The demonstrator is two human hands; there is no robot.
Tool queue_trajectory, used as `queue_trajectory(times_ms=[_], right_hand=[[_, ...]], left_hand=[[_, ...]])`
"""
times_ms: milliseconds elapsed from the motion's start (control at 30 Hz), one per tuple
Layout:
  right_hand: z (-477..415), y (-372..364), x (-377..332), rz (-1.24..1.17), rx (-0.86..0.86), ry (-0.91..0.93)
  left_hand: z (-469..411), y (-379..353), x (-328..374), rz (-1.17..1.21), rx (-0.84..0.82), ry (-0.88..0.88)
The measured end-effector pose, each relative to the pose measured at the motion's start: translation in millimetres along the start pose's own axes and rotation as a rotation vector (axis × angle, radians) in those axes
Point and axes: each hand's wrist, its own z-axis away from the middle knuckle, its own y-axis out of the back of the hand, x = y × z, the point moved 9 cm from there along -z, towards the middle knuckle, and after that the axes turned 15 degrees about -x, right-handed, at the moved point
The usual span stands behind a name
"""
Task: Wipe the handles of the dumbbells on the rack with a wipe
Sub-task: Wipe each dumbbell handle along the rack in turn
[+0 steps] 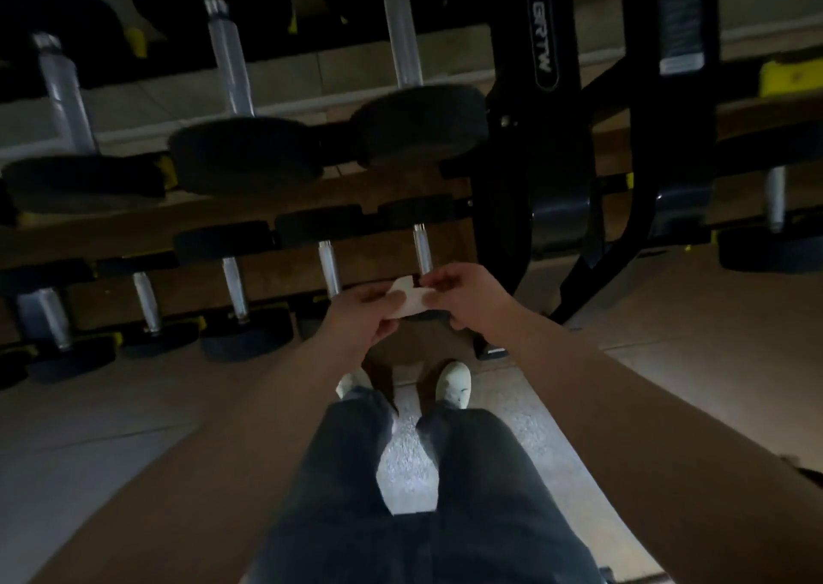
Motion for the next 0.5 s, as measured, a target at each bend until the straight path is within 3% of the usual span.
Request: queue_trajectory(times_ms=[233,500], right_hand=[[-58.6,5.6,76.1,0.275,0.052,0.016],[-140.9,10.4,110.9,0.317,0.167,0.217]], left_hand=[[-71.2,1.4,-65.1,0.159,-0.042,0.0],[-167.2,19.6,-77.3,-0.177,-0.175,-0.136]])
